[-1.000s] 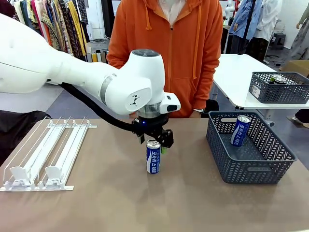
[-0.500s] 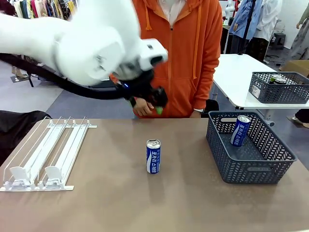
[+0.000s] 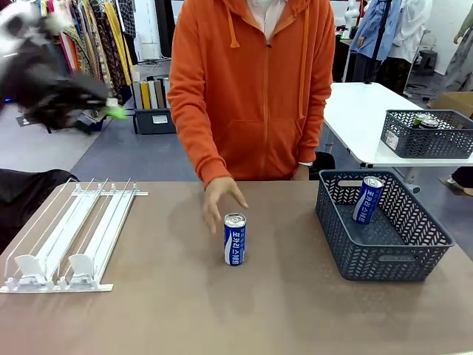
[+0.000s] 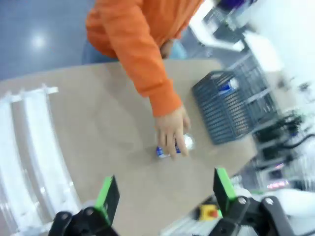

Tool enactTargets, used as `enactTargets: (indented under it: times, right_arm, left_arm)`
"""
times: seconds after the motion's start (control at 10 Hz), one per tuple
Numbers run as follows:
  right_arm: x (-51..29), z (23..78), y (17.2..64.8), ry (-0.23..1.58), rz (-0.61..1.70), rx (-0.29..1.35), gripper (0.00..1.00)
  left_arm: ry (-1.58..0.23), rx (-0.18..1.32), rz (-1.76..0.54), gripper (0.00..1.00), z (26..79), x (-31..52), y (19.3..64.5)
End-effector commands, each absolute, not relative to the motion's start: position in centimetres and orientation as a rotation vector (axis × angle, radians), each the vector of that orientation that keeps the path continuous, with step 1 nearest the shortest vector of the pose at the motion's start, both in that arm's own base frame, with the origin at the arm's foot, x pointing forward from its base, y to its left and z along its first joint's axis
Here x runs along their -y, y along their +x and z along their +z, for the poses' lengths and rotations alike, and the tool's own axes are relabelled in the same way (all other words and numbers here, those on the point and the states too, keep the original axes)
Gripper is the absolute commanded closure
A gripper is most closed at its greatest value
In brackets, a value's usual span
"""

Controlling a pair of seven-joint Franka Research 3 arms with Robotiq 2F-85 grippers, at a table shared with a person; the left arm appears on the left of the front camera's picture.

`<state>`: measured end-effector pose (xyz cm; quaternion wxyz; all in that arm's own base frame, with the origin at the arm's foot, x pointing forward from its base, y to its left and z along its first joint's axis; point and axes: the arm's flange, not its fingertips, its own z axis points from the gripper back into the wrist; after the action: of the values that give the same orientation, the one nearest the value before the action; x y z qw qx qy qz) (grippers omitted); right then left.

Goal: Retrieve and store the cans from the dispenser.
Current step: Pick up one can from the Automatic Can Dispenser and place it in the middle of the table.

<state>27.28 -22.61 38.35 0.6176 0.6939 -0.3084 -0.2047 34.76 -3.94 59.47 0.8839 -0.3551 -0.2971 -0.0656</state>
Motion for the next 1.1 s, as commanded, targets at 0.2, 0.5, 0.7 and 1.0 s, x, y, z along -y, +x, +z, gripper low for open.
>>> enactTargets:
  times: [0.2, 0.5, 0.7, 1.0]
  right_arm:
    - [22.6, 38.8, 27.1, 1.605, -0.473, 0.694, 0.0]
    - [22.6, 38.8, 27.1, 1.605, -0.473, 0.694, 0.0]
    - [22.6, 38.8, 27.1, 1.605, -0.473, 0.694, 0.0]
    - [22.6, 38.8, 27.1, 1.605, -0.473, 0.694, 0.0]
  left_arm:
    - [-1.2, 0.646, 0.267, 0.0, 47.2, -9.8, 29.9]
    - [-1.218, 0.634, 0.278, 0.0, 50.2, -14.1, 32.2]
    - [-1.218, 0.634, 0.278, 0.0, 50.2, -14.1, 32.2]
    - [-1.218, 0.634, 0.278, 0.0, 50.2, -14.1, 32.2]
